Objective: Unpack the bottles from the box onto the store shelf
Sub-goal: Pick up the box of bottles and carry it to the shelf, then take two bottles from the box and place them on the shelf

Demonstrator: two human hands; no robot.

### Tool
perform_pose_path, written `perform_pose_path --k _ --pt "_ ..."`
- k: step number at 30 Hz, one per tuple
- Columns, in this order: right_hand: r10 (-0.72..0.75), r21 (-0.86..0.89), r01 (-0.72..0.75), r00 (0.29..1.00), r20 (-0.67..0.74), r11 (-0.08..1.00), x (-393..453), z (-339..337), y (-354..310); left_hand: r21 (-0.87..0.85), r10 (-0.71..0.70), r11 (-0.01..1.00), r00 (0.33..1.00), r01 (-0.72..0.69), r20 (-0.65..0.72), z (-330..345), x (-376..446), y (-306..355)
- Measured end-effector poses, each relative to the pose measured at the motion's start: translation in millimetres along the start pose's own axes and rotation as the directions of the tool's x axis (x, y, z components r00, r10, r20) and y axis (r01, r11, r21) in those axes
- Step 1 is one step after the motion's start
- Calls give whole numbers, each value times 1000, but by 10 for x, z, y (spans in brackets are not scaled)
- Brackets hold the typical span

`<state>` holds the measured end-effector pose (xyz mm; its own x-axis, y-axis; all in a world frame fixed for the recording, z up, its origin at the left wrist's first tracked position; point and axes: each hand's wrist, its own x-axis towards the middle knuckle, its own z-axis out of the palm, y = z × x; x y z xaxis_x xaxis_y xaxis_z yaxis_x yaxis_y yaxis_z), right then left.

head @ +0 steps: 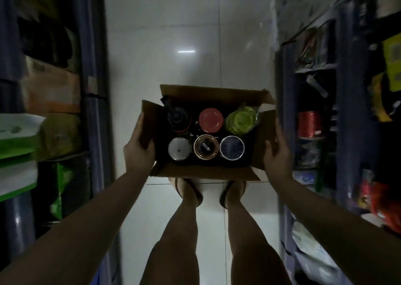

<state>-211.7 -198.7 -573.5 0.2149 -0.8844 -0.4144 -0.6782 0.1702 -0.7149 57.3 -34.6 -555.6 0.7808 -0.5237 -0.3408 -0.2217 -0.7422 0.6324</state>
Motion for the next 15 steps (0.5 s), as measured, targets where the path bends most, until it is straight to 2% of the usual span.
perform_pose_path --k 6,10,15 --pt "52 32 -53 999 16 998 401 699 816 60 66 996 998 -68 21 786 402 -747" --pt "59 35 -60 998 21 998 541 942 1218 84 58 995 997 -62 43 1167 477 -1074" --pt "58 39 -59 998 27 997 537 1019 1543 124 -55 991 998 57 -13 1391 378 -1348"
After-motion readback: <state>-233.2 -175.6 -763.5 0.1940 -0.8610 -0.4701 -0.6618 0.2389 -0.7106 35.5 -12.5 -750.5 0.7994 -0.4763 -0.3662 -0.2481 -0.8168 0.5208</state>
